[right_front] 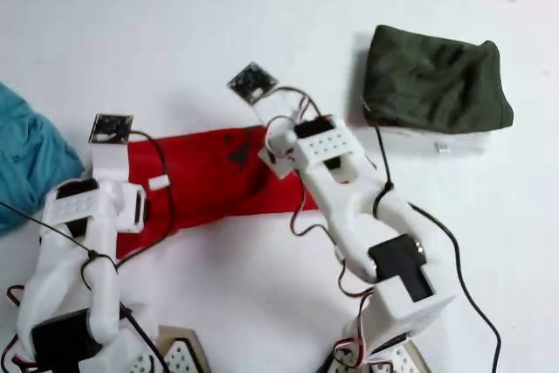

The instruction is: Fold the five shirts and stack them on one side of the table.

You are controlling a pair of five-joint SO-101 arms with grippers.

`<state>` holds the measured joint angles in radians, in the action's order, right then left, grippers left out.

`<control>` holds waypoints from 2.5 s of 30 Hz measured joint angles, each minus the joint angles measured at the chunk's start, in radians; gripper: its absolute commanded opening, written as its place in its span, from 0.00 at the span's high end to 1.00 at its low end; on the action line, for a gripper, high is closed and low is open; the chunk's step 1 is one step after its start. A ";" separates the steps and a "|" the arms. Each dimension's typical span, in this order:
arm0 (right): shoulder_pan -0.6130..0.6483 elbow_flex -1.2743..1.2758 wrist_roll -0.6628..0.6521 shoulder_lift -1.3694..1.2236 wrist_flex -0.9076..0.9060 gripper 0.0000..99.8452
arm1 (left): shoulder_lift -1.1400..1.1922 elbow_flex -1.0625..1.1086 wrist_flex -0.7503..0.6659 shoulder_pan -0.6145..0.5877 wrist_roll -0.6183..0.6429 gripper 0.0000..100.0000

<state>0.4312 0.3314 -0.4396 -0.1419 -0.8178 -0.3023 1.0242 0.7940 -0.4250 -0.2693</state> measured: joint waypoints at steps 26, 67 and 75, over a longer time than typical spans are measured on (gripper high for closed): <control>-0.448 -0.095 -0.138 0.325 -0.588 0.88 | 0.163 -0.419 0.269 -0.173 0.281 0.72; -0.902 0.796 -0.265 0.962 -0.212 0.88 | 0.948 -1.211 0.809 -0.029 0.196 0.97; -0.980 1.039 -0.265 1.042 -0.026 0.88 | 0.953 -1.419 0.964 -0.192 0.104 0.97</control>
<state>-0.5493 1.3702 -0.7050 0.8999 -0.8439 0.6506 -0.3951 1.7576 -0.6168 -0.1649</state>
